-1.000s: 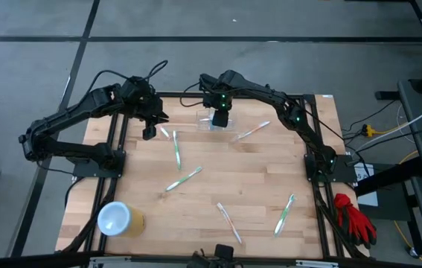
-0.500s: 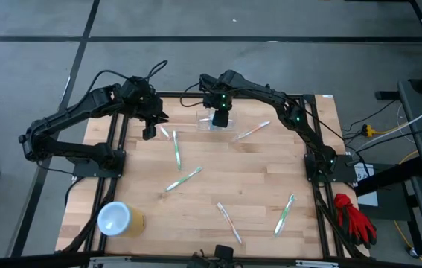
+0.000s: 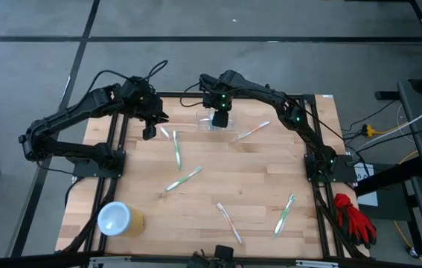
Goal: Pick & Place toothbrushing station
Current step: Put the blue mouthwash into the transparent organizer
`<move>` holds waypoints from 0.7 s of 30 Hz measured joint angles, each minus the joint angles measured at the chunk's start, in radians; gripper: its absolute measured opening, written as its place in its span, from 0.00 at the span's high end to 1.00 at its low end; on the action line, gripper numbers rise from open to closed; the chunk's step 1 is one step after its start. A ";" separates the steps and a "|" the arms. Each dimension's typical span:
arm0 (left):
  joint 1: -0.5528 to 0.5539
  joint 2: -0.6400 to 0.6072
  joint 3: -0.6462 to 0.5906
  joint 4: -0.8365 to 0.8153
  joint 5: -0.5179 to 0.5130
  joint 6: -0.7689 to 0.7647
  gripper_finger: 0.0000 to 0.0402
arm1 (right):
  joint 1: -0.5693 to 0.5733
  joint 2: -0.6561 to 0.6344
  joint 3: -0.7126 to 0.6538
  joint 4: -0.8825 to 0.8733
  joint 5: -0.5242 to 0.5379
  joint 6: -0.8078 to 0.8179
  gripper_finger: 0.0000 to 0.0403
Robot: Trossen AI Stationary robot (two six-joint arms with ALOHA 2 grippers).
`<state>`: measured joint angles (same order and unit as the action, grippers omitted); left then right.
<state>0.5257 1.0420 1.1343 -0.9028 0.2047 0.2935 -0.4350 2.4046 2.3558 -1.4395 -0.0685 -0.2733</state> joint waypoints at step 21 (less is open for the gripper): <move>0.000 0.000 0.000 0.000 -0.002 0.009 0.85 | 0.000 0.000 0.000 0.003 -0.026 0.007 0.69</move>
<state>0.5258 1.0420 1.1343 -0.9028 0.2028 0.3027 -0.4350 2.4046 2.3558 -1.4364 -0.0940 -0.2661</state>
